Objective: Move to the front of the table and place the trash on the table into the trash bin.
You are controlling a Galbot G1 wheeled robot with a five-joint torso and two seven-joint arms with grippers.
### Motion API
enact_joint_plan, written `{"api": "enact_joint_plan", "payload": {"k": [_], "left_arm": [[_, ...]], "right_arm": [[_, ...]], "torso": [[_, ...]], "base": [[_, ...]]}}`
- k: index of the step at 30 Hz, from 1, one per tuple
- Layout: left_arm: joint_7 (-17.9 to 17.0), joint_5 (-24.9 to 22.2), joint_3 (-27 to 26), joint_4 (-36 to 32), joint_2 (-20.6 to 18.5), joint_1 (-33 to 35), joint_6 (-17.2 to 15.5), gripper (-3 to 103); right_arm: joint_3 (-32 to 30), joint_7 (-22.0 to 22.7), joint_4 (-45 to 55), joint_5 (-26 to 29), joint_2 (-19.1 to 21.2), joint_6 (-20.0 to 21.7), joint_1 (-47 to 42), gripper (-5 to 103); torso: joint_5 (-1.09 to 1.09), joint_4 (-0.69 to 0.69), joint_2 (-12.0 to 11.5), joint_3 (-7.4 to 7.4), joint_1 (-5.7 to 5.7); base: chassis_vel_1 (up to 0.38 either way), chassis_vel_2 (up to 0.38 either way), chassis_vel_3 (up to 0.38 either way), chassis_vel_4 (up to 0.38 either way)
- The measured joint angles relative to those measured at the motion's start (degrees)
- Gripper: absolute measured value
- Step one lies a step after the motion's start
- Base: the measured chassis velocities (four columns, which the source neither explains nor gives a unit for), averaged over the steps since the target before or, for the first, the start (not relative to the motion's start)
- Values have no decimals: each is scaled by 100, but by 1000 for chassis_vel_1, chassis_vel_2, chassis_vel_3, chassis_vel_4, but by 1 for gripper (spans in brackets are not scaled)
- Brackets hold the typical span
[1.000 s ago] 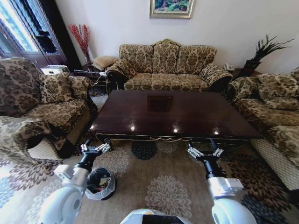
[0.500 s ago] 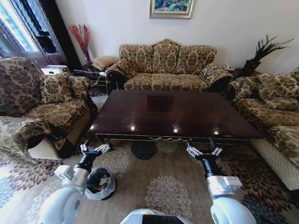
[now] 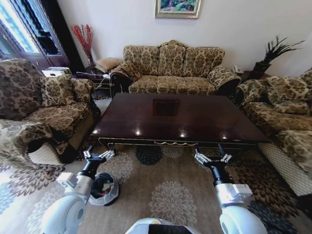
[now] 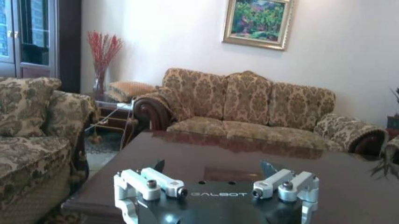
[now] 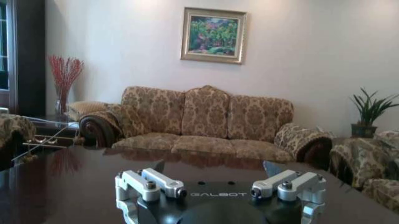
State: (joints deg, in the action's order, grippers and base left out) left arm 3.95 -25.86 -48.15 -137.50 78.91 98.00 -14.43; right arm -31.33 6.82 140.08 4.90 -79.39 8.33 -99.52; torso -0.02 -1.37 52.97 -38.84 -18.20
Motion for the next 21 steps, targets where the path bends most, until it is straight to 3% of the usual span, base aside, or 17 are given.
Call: {"api": "enact_joint_plan", "payload": {"k": [8,21], "left_arm": [[1,-2,1,2,2,-1,1,100],[0,-3,-3,5,-1,-2,1,100]], "right_arm": [[-2,1,-4,2,3,-1,-1,100],[3,1,-6,7,1,-6,0,100]], "torso": [[4,0,1,1,3],[-2,0,0,-1,-2]], "base": [[-131,-273,139,261],[-15,-5,20,3]]}}
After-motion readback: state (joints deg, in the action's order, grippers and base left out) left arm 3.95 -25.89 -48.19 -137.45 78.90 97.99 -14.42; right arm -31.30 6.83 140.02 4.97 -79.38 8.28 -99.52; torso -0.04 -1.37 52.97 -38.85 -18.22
